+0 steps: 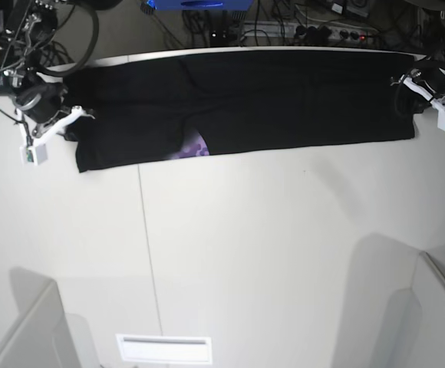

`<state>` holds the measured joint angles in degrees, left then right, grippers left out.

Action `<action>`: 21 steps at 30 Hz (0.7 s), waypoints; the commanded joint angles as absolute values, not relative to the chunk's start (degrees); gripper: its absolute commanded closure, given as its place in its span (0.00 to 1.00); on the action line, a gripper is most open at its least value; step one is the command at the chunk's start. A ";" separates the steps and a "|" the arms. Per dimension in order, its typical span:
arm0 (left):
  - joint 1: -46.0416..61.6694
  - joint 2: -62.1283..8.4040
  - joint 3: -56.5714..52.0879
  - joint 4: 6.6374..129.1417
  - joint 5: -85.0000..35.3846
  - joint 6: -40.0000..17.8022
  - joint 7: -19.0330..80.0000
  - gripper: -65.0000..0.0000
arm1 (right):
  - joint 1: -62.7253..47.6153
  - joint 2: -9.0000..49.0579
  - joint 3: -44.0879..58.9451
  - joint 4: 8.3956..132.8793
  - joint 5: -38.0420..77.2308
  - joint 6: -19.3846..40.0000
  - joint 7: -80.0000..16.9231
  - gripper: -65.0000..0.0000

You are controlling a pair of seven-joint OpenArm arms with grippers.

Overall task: Fold the T-shirt properly
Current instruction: 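Lower the folded edge, release, and reposition both grippers along the fold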

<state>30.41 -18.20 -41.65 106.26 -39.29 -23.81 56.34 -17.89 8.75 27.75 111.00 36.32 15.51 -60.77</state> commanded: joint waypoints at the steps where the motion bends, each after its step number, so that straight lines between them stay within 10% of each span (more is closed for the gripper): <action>1: 29.76 -18.86 -40.75 105.36 -38.20 -23.43 55.52 1.00 | -17.27 9.36 27.56 110.29 36.62 15.52 -60.53 1.00; 21: 10.51 -12.35 -30.64 89.54 -15.78 -23.43 55.60 1.00 | 3.21 12.09 22.99 75.12 18.77 15.60 -50.15 1.00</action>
